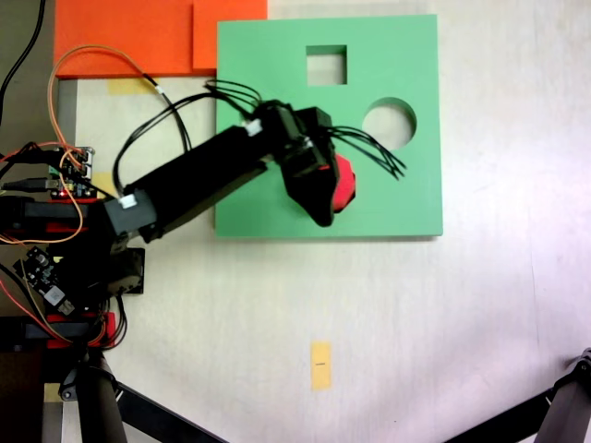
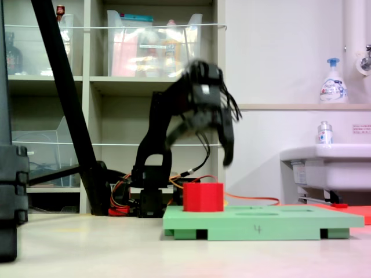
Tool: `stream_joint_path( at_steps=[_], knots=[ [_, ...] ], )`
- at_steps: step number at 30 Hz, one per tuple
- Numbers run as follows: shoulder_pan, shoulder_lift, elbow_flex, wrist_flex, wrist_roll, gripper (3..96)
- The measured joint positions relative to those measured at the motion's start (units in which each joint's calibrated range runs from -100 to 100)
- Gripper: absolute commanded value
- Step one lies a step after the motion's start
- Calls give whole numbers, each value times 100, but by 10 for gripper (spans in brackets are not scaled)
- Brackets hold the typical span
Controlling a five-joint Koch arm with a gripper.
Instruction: Put the octagonal pillar block into the corresponding hole
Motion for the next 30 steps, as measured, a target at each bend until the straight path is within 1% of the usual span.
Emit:
stream_joint_path(
  at_steps=[2,5,6,8,11,13,15,16,18,21,23,24,26,28,30],
  knots=[
    [-49,-1067,137,0,-332,779],
    [-288,-2627,735,-10,-977,776],
    [-347,-3119,941,-10,-1206,706],
    [-498,-4104,1058,-10,-1915,615],
    [-889,-5267,1058,313,-3111,605],
    [-1035,-5568,1058,587,-3502,601],
    [-1089,-5841,794,803,-3790,548],
    [-1094,-6183,69,1077,-3907,534],
    [-1167,-7360,-2479,2183,-4161,499],
    [-1387,-8769,-6634,4885,-4567,499],
    [-1426,-8865,-8251,6549,-4816,502],
    [-1431,-8865,-8692,7000,-4889,505],
    [-1446,-8906,-9388,7479,-4962,518],
    [-1431,-8878,-10877,7832,-5006,518],
    [-1368,-8919,-12337,8390,-5109,491]
  ],
)
